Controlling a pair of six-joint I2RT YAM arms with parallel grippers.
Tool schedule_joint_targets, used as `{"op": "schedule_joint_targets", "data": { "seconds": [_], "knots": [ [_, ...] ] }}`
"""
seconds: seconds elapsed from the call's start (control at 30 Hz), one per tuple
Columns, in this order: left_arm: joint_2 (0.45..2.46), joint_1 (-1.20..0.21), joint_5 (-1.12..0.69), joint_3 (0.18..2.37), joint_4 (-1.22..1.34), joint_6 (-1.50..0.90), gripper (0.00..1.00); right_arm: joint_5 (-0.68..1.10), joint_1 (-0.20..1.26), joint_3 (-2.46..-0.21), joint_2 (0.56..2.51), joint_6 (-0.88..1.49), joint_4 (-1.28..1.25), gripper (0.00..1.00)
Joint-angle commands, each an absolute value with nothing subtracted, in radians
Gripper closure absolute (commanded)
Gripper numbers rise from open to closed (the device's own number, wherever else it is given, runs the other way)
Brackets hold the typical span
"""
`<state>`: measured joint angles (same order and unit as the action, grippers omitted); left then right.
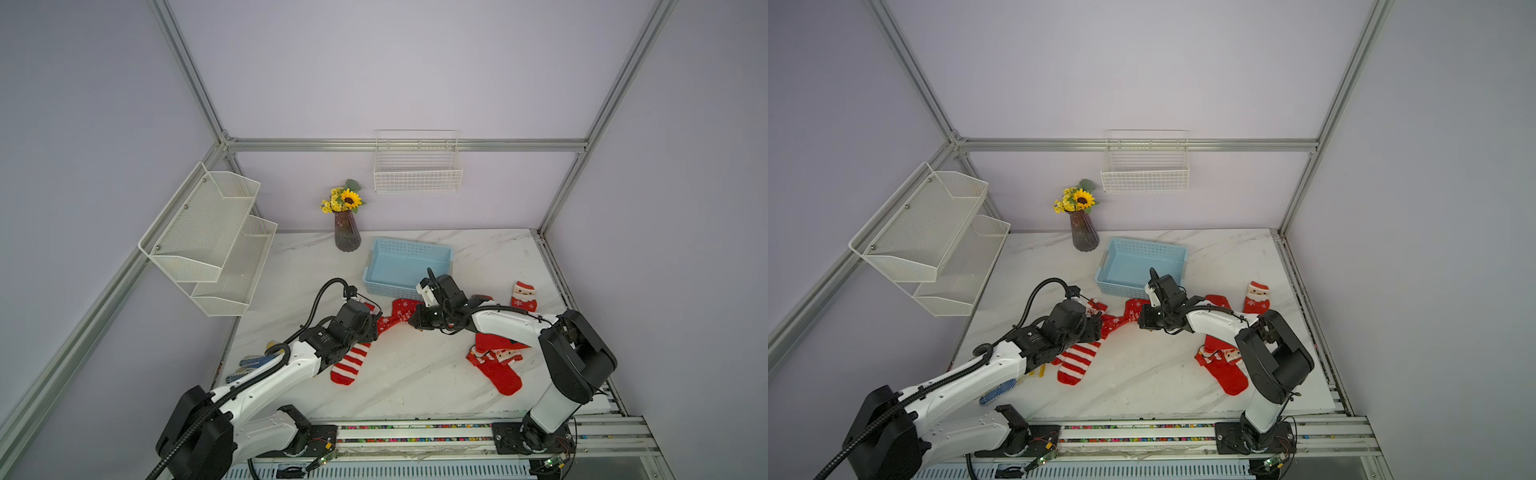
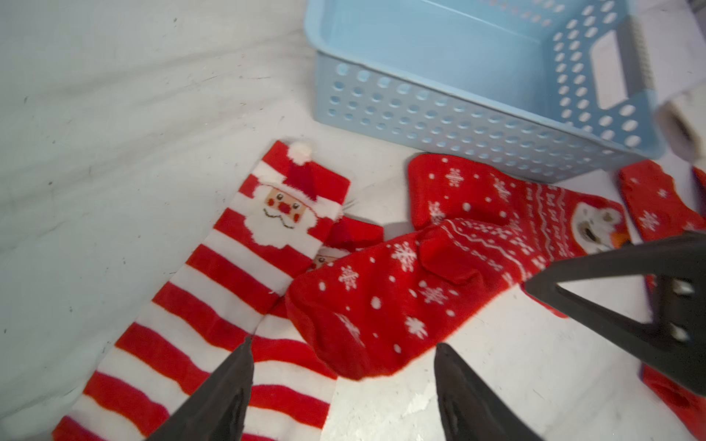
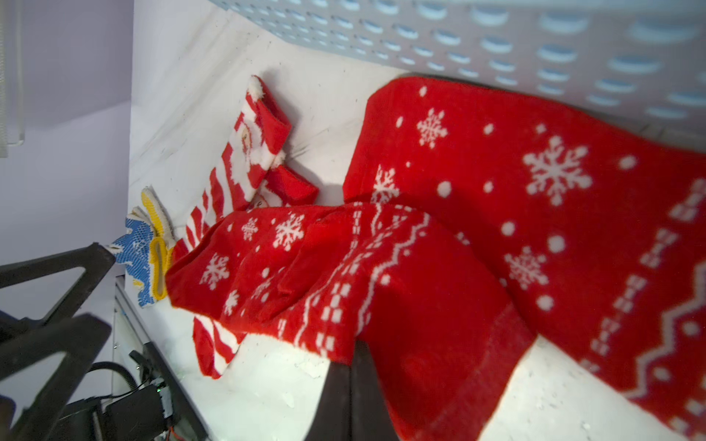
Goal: Place the socks together as a pair
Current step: Move the sock to the center of the board, then place the sock at the center of the board.
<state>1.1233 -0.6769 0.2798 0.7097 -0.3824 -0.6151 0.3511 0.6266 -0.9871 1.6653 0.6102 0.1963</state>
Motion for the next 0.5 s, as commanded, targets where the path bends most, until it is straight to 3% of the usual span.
{"op": "schedule_joint_targets", "data": {
  "seconds": [0.0,0.2,0.47],
  "knots": [
    [1.047,-0.708,0.251,0.736,-0.355,-0.511,0.25,0.324,0.671,-0.958,1.531,0.683,0.254,1.0],
    [0.981,-0.75,0.095,0.734,-0.312,-0.44,0.25,0.36,0.754,-0.899,1.433,0.84,0.262,1.0],
    [0.982,-0.842,0.12,0.625,-0.218,-0.316,0.23,0.405,0.764,-0.894,1.401,0.919,0.226,1.0]
  ]
}}
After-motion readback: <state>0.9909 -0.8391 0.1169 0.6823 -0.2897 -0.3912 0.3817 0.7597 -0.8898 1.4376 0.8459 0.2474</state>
